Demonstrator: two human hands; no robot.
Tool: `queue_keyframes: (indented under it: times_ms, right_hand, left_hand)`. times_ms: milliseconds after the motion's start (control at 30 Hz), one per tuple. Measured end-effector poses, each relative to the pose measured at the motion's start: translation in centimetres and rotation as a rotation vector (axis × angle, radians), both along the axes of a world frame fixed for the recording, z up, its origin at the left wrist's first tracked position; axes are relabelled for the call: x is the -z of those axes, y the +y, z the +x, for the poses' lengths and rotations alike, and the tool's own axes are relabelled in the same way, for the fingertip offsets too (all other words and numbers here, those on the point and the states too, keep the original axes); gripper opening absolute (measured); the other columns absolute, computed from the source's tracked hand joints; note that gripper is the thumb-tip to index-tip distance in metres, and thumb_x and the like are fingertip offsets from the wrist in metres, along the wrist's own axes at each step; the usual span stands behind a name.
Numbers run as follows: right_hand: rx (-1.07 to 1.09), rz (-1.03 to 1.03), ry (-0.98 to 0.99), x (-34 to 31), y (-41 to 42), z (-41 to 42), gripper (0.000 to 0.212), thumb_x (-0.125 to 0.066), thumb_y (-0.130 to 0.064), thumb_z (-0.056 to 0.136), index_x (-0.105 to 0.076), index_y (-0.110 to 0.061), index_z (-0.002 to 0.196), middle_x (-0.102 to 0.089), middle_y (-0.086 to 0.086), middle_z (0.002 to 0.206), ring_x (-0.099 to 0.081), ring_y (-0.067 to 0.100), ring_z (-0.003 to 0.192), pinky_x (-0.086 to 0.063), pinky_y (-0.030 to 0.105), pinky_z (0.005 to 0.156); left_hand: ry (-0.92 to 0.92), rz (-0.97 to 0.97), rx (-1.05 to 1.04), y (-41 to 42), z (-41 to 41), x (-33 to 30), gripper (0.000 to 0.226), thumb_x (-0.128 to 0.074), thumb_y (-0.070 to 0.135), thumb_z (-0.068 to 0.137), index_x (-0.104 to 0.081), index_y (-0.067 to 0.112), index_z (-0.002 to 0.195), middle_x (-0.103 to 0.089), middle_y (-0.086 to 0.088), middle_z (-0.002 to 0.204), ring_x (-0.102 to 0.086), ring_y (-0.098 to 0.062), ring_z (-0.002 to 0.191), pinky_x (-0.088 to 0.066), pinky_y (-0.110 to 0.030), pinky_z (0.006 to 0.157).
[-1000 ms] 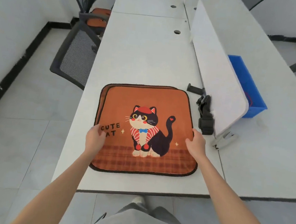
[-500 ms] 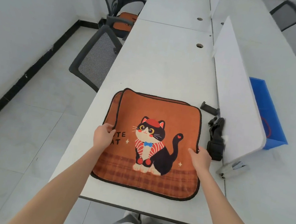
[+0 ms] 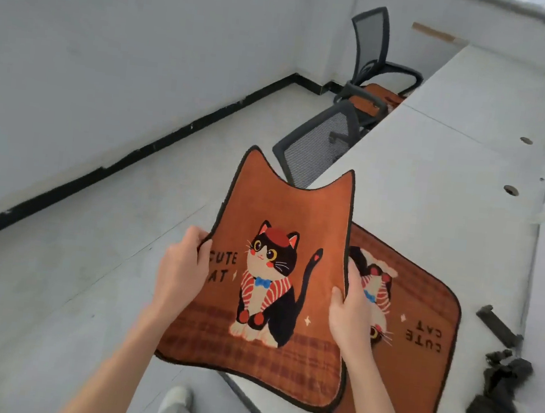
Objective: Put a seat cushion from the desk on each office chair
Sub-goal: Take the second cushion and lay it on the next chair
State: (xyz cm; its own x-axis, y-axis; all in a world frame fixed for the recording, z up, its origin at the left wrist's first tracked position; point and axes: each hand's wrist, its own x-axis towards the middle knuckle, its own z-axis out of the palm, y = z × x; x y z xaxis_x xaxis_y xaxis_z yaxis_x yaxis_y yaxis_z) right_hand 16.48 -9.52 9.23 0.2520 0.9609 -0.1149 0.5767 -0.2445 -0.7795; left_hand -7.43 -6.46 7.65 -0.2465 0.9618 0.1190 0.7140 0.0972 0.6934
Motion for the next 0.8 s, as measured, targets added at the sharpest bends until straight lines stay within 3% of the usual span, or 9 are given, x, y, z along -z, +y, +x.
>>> queue_keyframes:
  times_ms: [233,400,500,600,800]
  right_hand:
    - [-0.143,0.051,0.035,0.6,5.6,-15.4,0.050,-0.036,-0.003,0.095,-0.031,-0.020,0.142,-0.059,0.011,0.126,-0.061,0.024,0.092,-0.045,0.026,0.085]
    - [-0.108,0.007,0.095,1.7,9.1,-25.5,0.051,-0.036,-0.004,0.096,-0.028,-0.020,0.144,-0.047,0.007,0.141,-0.053,0.025,0.118,-0.042,0.035,0.103]
    - [-0.085,-0.041,0.102,2.2,10.9,-29.7,0.052,-0.037,-0.003,0.095,-0.027,-0.019,0.144,-0.045,0.007,0.142,-0.055,0.025,0.115,-0.044,0.038,0.101]
    - [-0.084,-0.066,0.122,3.0,13.4,-32.3,0.053,-0.037,-0.002,0.095,-0.027,-0.019,0.144,-0.039,0.005,0.147,-0.044,0.024,0.131,-0.038,0.039,0.109]
    - [-0.022,-0.094,0.131,5.0,22.4,-34.8,0.052,-0.037,-0.002,0.095,-0.027,-0.018,0.144,-0.035,0.003,0.149,-0.037,0.023,0.135,-0.032,0.035,0.110]
  left_hand:
    - [-0.021,0.042,-0.137,1.3,-15.9,-1.4,0.011,-0.044,0.017,0.095,-0.049,0.007,0.093,-0.065,-0.016,0.079,-0.061,-0.033,0.065,-0.052,-0.050,0.061]
    - [-0.033,0.009,-0.120,3.4,-26.3,-2.0,0.013,-0.043,0.015,0.095,-0.050,0.005,0.097,-0.062,-0.009,0.080,-0.062,-0.028,0.068,-0.054,-0.048,0.061]
    - [-0.036,-0.025,-0.122,5.1,-30.5,-2.1,0.016,-0.042,0.016,0.096,-0.050,0.002,0.099,-0.061,-0.008,0.083,-0.058,-0.018,0.063,-0.049,-0.037,0.055]
    - [-0.045,-0.056,-0.116,8.4,-33.2,-1.3,0.018,-0.042,0.016,0.096,-0.051,0.001,0.102,-0.059,-0.005,0.085,-0.054,-0.008,0.061,-0.041,-0.023,0.050]
    - [-0.034,-0.088,-0.059,19.1,-36.0,0.1,0.020,-0.043,0.015,0.096,-0.052,0.000,0.106,-0.057,-0.003,0.090,-0.046,0.004,0.063,-0.038,-0.015,0.054]
